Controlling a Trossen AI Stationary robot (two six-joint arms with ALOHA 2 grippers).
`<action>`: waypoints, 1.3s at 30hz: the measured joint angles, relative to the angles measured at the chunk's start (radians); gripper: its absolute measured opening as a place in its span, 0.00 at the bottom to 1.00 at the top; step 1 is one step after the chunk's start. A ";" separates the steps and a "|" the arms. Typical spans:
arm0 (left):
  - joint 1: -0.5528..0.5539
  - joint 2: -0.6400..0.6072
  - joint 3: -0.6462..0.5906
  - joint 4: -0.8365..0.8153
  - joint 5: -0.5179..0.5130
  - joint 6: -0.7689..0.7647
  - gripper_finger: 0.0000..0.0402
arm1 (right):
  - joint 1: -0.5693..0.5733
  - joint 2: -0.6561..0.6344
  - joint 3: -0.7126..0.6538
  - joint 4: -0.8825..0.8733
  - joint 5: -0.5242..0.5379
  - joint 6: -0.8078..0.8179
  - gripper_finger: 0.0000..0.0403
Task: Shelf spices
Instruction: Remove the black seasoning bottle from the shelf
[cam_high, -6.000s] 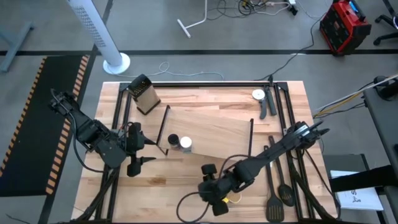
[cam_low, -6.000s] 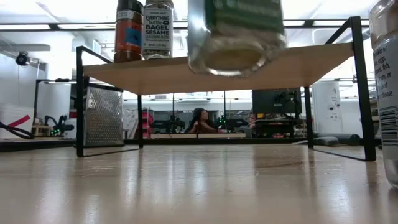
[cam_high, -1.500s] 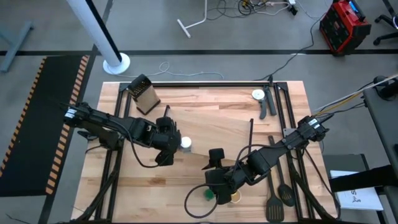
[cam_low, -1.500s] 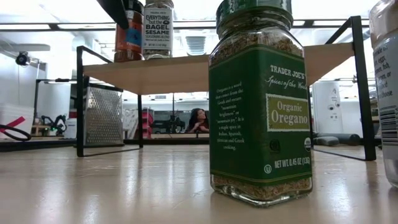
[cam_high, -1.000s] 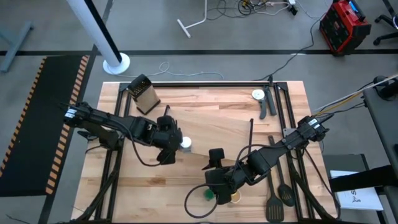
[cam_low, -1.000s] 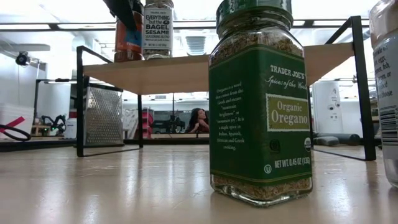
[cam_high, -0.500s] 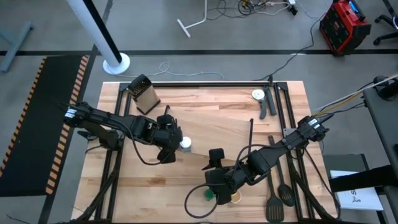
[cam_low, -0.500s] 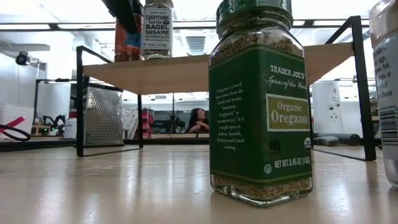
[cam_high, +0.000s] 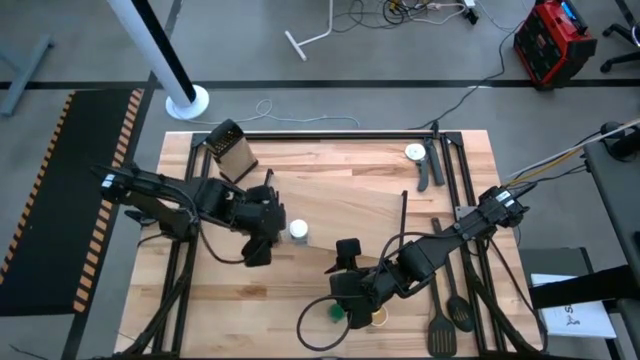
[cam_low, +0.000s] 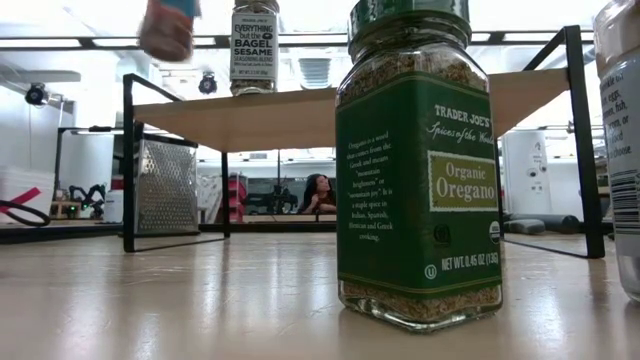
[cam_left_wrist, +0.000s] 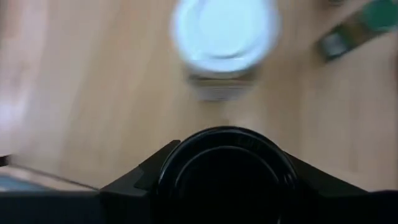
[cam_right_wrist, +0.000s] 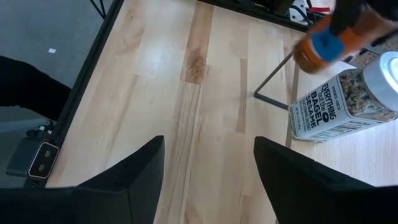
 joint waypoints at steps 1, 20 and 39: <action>-0.010 -0.004 0.004 0.002 0.020 -0.012 0.45 | 0.000 0.000 0.000 0.000 0.000 0.001 0.56; -0.558 -0.016 -0.204 0.240 -0.128 -0.533 0.46 | 0.058 0.000 -0.043 0.001 0.012 0.088 0.55; -0.621 -0.015 -0.597 0.477 -0.070 -0.707 0.48 | 0.066 0.000 -0.042 0.007 0.031 0.104 0.52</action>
